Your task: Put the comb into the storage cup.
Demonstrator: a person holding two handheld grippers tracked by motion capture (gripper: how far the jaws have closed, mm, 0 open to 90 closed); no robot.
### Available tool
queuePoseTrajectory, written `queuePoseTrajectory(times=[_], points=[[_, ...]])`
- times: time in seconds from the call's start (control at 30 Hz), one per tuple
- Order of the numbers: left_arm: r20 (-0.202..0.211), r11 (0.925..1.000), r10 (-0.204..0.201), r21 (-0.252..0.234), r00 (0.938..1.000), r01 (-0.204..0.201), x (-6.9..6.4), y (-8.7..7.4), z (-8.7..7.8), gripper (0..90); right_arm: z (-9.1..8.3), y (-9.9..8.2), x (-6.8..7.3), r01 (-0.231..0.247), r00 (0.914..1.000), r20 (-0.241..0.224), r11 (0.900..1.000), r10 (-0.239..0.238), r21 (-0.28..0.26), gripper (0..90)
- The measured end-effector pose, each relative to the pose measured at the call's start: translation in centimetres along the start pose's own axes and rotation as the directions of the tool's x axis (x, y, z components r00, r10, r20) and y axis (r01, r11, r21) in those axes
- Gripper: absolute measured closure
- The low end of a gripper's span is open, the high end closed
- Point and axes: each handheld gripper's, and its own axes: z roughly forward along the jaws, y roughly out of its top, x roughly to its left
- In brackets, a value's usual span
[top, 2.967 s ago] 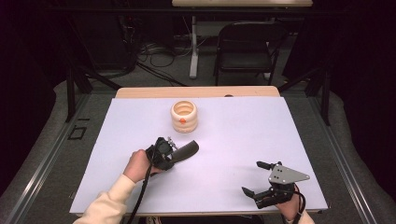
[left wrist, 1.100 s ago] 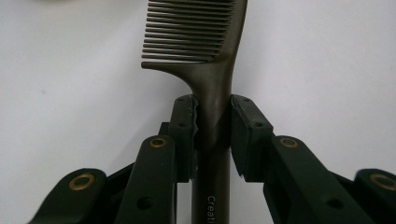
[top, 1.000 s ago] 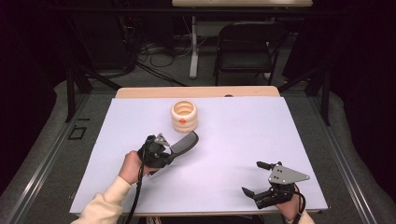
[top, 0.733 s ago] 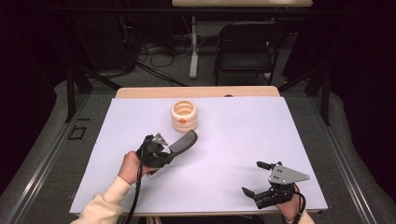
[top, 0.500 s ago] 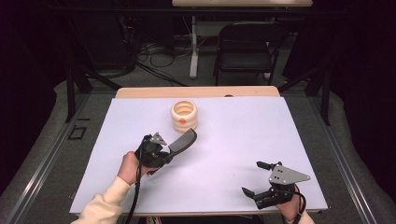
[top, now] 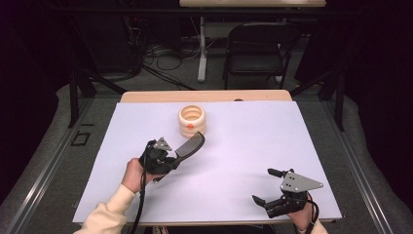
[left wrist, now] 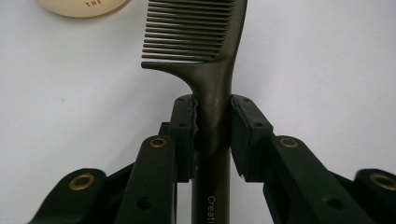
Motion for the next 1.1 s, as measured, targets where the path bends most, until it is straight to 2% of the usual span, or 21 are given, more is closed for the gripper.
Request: queuePoseTrajectory(times=[0.17, 0.8, 1.1], points=[[-0.012, 0.999, 0.006, -0.045, 0.9999, -0.006, 0.0, -0.1, -0.4, 72.0, 0.0, 0.0, 0.0, 0.002, 1.0, 0.001, 1.0, -0.002, 0.001, 0.0], [-0.042, 0.9961, 0.002, -0.089, 0.9991, -0.005, 0.2, -0.4, -1.1, 72.1, 0.0, 0.0, -0.1, -0.001, 1.0, 0.006, 0.9999, 0.001, -0.01, 0.0], [-0.046, 0.9913, -0.008, -0.132, 0.9989, 0.002, 0.4, -0.5, -1.5, 72.0, -0.1, 0.0, -0.1, -0.003, 1.0, 0.007, 0.9999, 0.004, -0.01, 0.0]])
